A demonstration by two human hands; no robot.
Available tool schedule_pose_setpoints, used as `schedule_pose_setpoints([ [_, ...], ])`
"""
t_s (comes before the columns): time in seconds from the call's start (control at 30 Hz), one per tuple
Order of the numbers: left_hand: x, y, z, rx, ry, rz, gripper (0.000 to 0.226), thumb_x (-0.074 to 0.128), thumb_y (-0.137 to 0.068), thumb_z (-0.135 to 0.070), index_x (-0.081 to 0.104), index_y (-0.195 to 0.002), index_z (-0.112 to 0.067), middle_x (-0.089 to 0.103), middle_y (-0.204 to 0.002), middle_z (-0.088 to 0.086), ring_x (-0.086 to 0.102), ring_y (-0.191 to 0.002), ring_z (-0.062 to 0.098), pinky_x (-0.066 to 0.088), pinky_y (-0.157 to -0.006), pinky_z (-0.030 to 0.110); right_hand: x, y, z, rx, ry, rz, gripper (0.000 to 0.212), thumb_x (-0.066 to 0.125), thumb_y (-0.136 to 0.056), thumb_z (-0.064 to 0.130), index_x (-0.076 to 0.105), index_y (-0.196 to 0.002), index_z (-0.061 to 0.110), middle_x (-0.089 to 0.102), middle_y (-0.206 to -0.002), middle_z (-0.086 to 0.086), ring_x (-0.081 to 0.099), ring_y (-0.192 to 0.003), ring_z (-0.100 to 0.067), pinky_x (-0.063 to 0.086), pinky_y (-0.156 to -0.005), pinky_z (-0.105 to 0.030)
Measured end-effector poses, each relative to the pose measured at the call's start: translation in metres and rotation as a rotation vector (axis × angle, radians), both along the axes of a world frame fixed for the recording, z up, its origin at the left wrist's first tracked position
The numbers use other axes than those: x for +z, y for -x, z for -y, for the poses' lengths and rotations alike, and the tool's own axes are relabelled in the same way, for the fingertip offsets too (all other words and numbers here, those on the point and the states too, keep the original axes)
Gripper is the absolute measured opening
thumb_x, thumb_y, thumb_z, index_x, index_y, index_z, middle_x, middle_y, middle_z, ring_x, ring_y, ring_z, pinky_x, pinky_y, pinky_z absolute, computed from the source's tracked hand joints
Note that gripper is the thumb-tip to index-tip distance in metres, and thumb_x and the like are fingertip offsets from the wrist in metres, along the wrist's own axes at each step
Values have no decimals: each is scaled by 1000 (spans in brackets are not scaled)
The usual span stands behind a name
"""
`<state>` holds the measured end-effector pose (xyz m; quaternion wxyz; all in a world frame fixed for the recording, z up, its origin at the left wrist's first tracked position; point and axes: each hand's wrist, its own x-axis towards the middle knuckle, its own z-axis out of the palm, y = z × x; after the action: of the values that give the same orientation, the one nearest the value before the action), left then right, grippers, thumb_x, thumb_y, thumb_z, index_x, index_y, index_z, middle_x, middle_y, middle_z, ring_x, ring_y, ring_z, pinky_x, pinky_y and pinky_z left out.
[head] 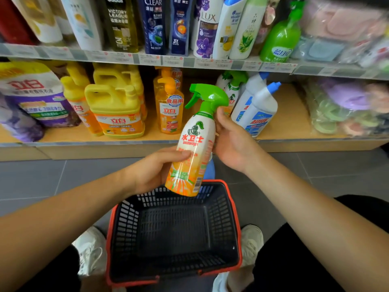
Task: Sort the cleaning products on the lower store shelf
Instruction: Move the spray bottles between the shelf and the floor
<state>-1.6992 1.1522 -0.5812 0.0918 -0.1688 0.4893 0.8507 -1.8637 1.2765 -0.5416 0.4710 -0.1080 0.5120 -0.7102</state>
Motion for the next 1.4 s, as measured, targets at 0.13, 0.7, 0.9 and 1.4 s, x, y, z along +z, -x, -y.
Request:
schedule_pose_setpoints([
  [0.13,-2,-4,-2,-35,-36,-22,40,84,-72,-36,79,-108,-20,75,-115,13,74,-100,25,60,-80,35,2,-5,2,15,80,9,32,44,-104,32,58,-124,11,73,-108,-5,72,-98,-18,59,-82,-35],
  [0.7,-2,4,-19,213,958,26,75,82,-63,-58,63,-129,-32,75,-109,-10,71,-98,11,58,-89,45,-18,-13,11,-392,-248,-242,29,84,-79,40,70,-59,23,71,-79,-4,67,-79,-19,57,-85,-56],
  [0.9,6,8,-14,138,439,-19,48,85,-78,-26,68,-123,-22,77,-109,3,75,-99,22,61,-83,37,-12,-6,7,-189,-9,-30,22,65,-91,46,78,-87,27,77,-95,-3,75,-86,-19,61,-69,-38],
  [1.4,6,8,-10,55,146,-39,32,73,-83,-27,73,-114,-19,75,-114,11,74,-101,25,59,-78,30,5,-2,6,-55,4,-35,39,61,-96,36,60,-126,11,73,-108,-10,73,-93,-20,60,-75,-37],
])
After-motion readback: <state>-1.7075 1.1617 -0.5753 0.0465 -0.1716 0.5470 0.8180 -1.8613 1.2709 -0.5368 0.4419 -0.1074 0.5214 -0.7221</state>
